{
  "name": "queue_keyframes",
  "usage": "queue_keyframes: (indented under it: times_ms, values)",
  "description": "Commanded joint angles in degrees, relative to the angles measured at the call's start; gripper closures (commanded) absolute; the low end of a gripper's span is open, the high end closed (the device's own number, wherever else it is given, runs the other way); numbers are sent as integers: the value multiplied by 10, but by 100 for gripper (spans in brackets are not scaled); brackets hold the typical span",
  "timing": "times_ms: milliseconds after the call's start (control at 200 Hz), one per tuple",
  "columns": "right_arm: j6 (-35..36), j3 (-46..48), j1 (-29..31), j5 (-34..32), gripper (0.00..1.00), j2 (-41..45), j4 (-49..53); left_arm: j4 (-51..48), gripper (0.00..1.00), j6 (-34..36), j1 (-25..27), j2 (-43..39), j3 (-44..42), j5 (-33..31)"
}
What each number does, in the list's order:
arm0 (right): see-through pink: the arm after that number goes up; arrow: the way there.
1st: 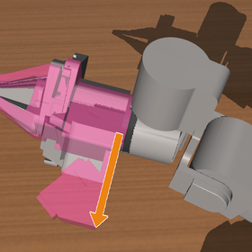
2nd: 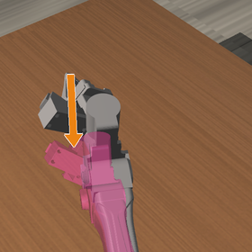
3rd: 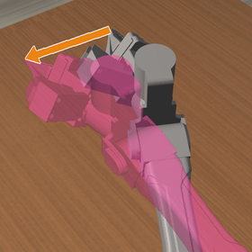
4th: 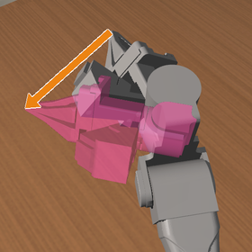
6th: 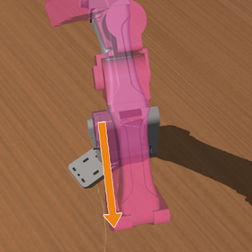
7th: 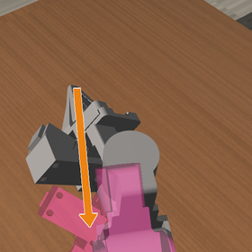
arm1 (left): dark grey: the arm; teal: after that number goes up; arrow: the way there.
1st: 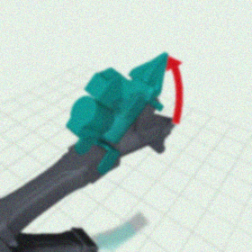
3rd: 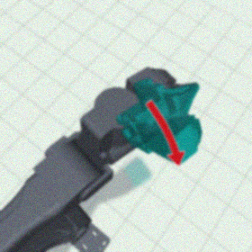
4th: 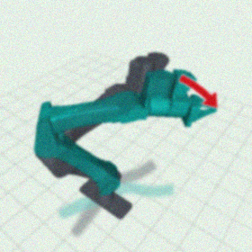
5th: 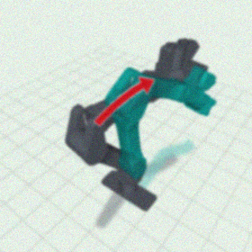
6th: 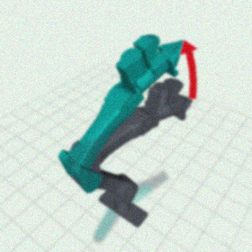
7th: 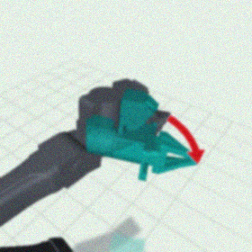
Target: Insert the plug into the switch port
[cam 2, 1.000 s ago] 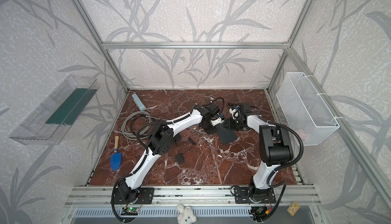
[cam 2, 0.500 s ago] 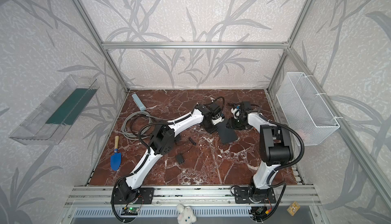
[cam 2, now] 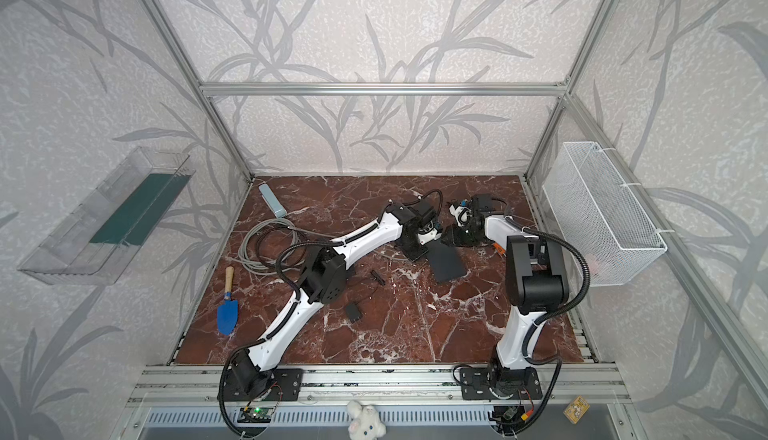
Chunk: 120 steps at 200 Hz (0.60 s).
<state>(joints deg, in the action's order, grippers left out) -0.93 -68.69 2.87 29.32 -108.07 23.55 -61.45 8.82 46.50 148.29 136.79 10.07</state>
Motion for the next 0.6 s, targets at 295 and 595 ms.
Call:
queue_keyframes:
  times_ms: [295, 595]
  values:
    - [28, 28, 35, 35, 59, -36, 83, 52, 94, 8, 5, -26, 13, -14]
    - [22, 37, 34, 33, 59, -37, 85, 65, 94, -1, 5, -61, -8, -21]
